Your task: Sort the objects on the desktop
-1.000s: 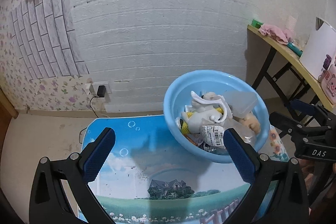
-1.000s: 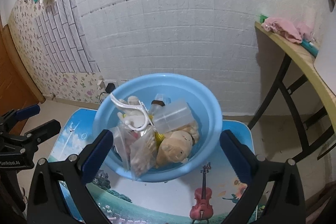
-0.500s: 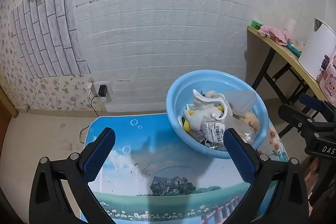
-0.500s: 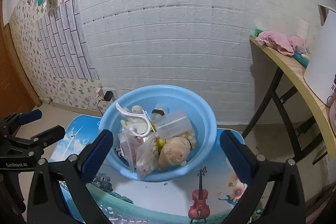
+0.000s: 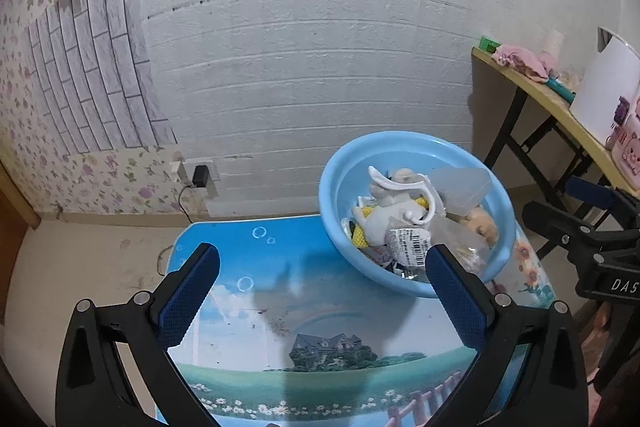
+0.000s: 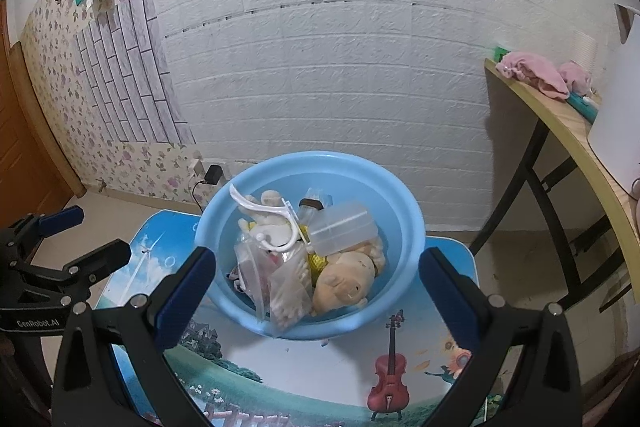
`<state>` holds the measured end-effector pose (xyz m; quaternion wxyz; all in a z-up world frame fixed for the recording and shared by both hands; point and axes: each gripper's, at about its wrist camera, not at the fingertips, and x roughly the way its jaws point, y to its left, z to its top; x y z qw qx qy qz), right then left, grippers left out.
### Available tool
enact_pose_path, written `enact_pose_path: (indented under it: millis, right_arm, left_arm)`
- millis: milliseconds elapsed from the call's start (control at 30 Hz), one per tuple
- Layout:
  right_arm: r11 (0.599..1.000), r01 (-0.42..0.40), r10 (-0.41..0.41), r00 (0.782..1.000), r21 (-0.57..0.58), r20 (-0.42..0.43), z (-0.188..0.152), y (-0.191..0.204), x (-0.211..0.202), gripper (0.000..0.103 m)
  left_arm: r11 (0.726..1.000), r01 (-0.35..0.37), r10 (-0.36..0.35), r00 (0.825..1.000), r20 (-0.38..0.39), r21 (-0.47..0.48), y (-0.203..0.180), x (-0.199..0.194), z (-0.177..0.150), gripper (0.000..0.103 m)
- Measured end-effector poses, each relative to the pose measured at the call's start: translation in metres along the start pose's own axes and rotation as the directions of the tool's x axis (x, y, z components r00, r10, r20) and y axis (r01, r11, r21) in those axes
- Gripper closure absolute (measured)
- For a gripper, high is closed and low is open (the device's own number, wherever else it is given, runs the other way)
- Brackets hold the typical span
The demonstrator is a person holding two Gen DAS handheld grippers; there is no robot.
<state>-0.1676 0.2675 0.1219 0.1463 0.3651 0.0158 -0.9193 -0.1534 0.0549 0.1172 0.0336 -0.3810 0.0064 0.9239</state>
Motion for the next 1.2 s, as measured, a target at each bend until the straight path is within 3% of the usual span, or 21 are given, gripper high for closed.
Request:
enact_pose_path:
  millis: [1200]
  right_arm:
    - [1.0,0.0,0.0,1.0,-0.003,-0.019,-0.0056,0.002,0.005,0.0]
  left_arm:
    - [1.0,0.012,-0.012,1.0,0.01,-0.003,0.0048,-0.0035,-0.0033,0.0]
